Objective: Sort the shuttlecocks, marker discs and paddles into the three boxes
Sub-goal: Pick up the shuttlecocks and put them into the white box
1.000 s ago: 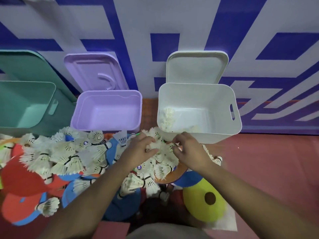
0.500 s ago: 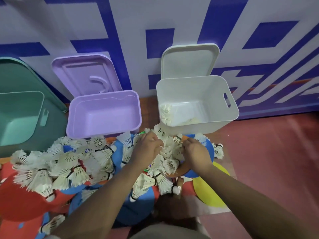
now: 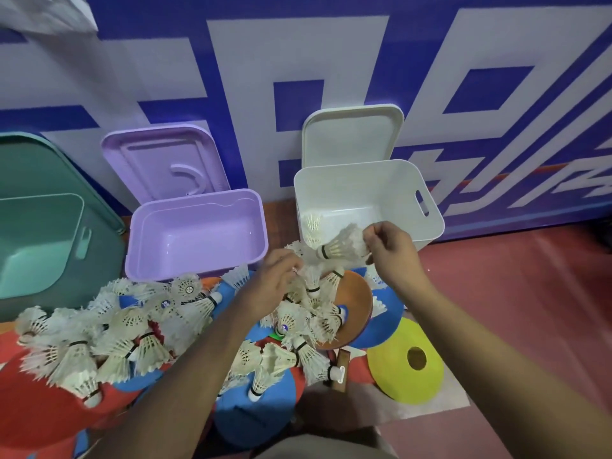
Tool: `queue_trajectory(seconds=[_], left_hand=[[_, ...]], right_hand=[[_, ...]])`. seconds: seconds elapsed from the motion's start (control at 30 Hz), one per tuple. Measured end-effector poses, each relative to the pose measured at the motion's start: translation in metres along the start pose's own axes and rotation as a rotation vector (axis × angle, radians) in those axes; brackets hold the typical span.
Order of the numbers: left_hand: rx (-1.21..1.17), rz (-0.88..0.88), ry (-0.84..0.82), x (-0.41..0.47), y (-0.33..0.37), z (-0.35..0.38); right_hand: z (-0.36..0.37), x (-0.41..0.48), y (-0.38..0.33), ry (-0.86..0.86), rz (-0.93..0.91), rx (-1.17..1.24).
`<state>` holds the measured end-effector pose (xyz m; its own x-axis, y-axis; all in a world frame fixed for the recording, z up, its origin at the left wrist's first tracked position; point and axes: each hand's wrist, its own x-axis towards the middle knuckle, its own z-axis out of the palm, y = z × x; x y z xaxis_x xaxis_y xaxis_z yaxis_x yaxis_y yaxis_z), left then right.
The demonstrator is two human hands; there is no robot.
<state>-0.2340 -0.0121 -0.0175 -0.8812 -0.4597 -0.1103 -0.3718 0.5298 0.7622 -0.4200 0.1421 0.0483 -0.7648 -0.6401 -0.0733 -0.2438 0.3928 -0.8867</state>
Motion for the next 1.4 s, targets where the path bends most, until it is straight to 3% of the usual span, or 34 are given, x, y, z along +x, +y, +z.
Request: queue_trajectory(seconds=[0.1, 0.23, 0.37, 0.53, 0.63, 0.77, 0.9, 0.97, 1.1, 1.17, 1.3, 1.4], left_hand=[[-0.068, -0.037, -0.033, -0.002, 0.006, -0.01], [-0.194, -0.115, -0.081, -0.007, 0.003, -0.011], [-0.419, -0.173, -0.041, -0.016, 0.001, -0.008], [-0.491, -0.307, 0.088, -0.021, -0.001, -0.003], [-0.513, -0.412, 0.027, -0.024, -0.001, -0.004], [-0.412, -0.348, -0.067, -0.025, 0.005, -0.002], [-0.552, -0.356, 0.05, -0.033, 0.003, -0.007], [-0.632, -0.347, 0.1, -0.036, 0.002, -0.01], [-0.652, -0.344, 0.139, -0.04, -0.002, -0.013], [-0.658, -0.344, 0.138, -0.042, -0.002, -0.013], [-0.664, -0.346, 0.053, -0.043, -0.003, -0.008], [-0.665, -0.357, 0.034, -0.044, -0.004, -0.003]], right_hand=[[0.012, 0.009, -0.011, -0.088, 0.01, -0.006], [0.027, 0.017, -0.012, -0.275, -0.005, -0.26], [0.036, 0.017, -0.013, -0.35, -0.078, -0.427], [0.052, 0.014, -0.011, -0.315, -0.07, -0.385], [0.056, 0.014, -0.009, -0.274, -0.031, -0.376], [0.06, 0.004, -0.012, -0.306, -0.041, -0.339], [0.056, -0.006, -0.006, -0.316, -0.042, -0.217], [0.047, -0.013, 0.01, -0.363, -0.108, -0.326], [0.034, -0.033, 0.06, -0.711, -0.355, -0.696], [0.034, -0.042, 0.076, -0.782, -0.408, -0.793], [0.042, -0.056, 0.095, -0.735, -0.462, -0.973], [0.044, -0.06, 0.102, -0.658, -0.504, -0.974]])
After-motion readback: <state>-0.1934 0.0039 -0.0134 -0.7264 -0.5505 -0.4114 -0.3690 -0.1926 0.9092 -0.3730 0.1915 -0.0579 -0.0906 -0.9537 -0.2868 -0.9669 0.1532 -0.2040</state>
